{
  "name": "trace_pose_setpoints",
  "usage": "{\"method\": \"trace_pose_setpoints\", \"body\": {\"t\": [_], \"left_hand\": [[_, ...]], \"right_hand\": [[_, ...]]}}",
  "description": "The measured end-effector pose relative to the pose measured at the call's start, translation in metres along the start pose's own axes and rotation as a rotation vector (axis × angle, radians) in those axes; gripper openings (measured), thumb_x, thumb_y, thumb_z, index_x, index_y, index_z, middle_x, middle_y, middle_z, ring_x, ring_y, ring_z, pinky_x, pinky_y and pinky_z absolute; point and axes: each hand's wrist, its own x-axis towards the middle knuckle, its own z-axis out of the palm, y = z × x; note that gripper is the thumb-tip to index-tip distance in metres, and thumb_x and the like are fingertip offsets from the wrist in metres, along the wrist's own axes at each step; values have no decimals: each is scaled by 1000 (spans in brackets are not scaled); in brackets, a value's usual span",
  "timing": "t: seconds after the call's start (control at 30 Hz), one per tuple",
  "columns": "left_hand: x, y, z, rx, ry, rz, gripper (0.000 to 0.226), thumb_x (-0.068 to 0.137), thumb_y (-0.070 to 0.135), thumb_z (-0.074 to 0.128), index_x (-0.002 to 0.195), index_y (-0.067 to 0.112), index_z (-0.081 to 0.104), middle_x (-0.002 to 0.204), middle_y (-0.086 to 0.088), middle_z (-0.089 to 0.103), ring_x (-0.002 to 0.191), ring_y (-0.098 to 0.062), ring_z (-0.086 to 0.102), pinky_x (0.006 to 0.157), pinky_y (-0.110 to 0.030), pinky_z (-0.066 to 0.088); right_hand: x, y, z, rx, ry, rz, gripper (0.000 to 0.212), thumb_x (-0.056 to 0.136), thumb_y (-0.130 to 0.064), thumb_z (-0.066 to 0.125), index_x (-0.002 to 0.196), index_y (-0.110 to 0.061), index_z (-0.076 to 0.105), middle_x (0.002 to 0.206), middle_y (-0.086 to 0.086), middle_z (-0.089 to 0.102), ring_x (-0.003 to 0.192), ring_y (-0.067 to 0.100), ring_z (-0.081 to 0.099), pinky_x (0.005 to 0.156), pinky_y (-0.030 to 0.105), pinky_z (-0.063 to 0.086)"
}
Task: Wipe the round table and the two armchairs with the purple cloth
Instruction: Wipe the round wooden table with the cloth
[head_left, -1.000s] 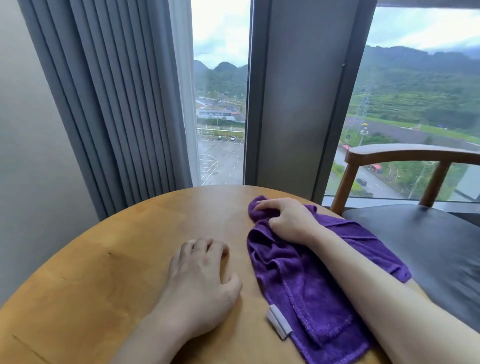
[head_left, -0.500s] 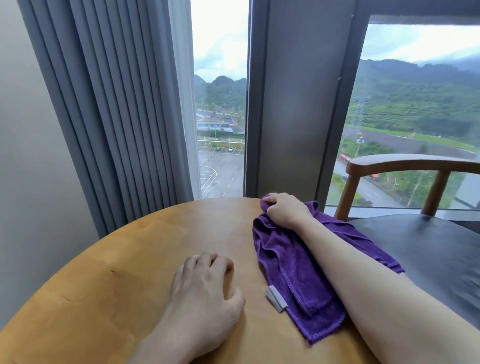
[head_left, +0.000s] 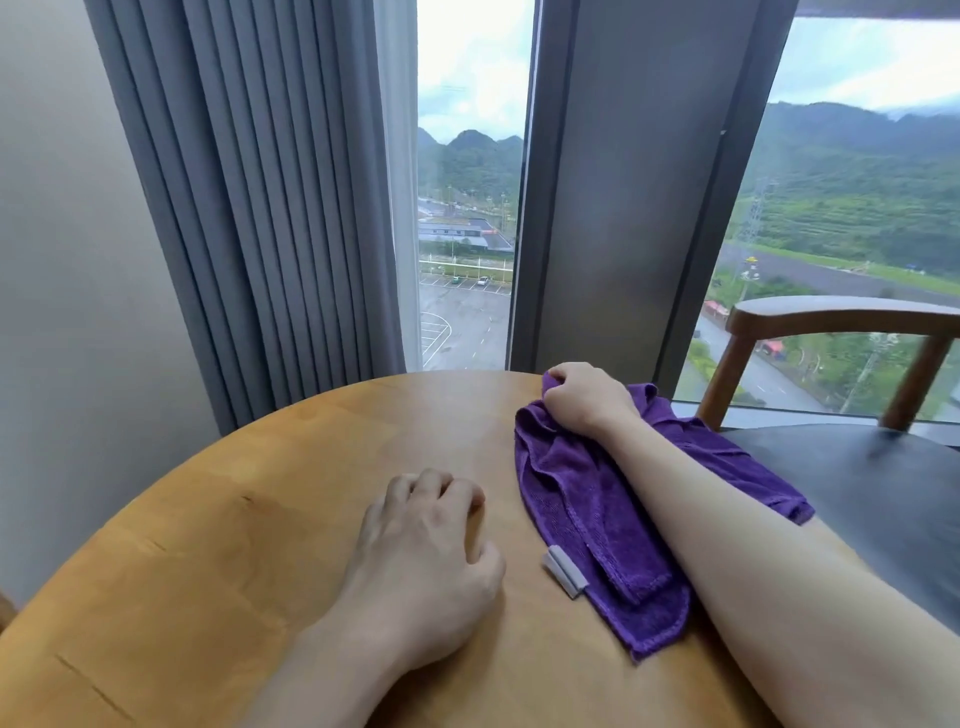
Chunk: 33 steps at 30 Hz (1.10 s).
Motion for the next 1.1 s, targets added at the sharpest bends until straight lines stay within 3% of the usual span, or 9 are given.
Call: {"method": "trace_pose_setpoints", "body": {"t": [0.17,0.23,0.37,0.53,0.67,0.77,0.9,0.97,1.1], "left_hand": [[5,-5,-1,-23,-1,2,29,87,52,40,115,45,43,123,25,38,123,-4,27,100,-25,25],[6,-5,-1,-39,-7,-4,30,88,53,40,116,46,43,124,25,37,122,-3,26,102,-26,27],[6,-6,-1,-53,-9,-20,31,90,51,43,120,45,45,128,25,38,124,-2,26,106,-28,29],[7,-7,1,-47,-3,-22,33,90,50,43,122,43,46,128,25,39,124,-2,26,106,-27,29],[9,-11,-2,-69,0,-23,30,90,48,46,120,43,49,127,25,40,124,-3,29,108,-30,32],[7,-11,-1,-80,8,-17,29,92,47,46,120,42,50,126,24,41,122,-2,31,107,-29,34],[7,-15,-3,-113,-21,-10,30,92,47,46,122,43,49,127,26,40,122,0,29,107,-28,33],[8,-16,-2,-115,-17,-10,32,91,46,46,122,43,49,127,26,40,123,-1,29,107,-28,33],[11,-8,2,-75,47,-44,28,90,44,47,118,39,52,124,21,44,119,-5,34,105,-29,34]], "right_hand": [[-23,-16,11,-62,-144,-353,55,77,-21,41,127,-26,65,145,-15,54,132,17,49,108,35,39],[-42,-13,18,108,-109,-410,62,68,-22,40,118,-37,71,133,-18,64,124,8,55,108,30,43],[-45,-5,15,337,125,-319,36,63,-18,42,71,-38,71,82,-23,70,86,1,63,78,23,48],[-5,-11,11,54,89,-14,32,72,-27,47,99,-25,63,109,1,65,101,29,56,90,37,42],[-6,-12,11,-32,-12,-122,36,73,-27,42,104,-23,59,118,5,67,101,31,56,87,37,41],[-28,0,7,43,-88,-311,61,74,-22,46,132,-33,62,134,-9,64,122,17,57,103,32,45],[-51,22,1,217,-47,-410,58,63,-18,43,109,-37,74,102,-36,67,103,-10,61,95,12,45],[-41,24,-5,212,30,-344,53,64,-20,44,106,-35,72,102,-28,69,105,-1,63,97,21,48],[-4,-5,-1,-58,-33,-99,59,76,-28,42,134,-21,53,139,7,58,126,31,53,104,40,40]]}}
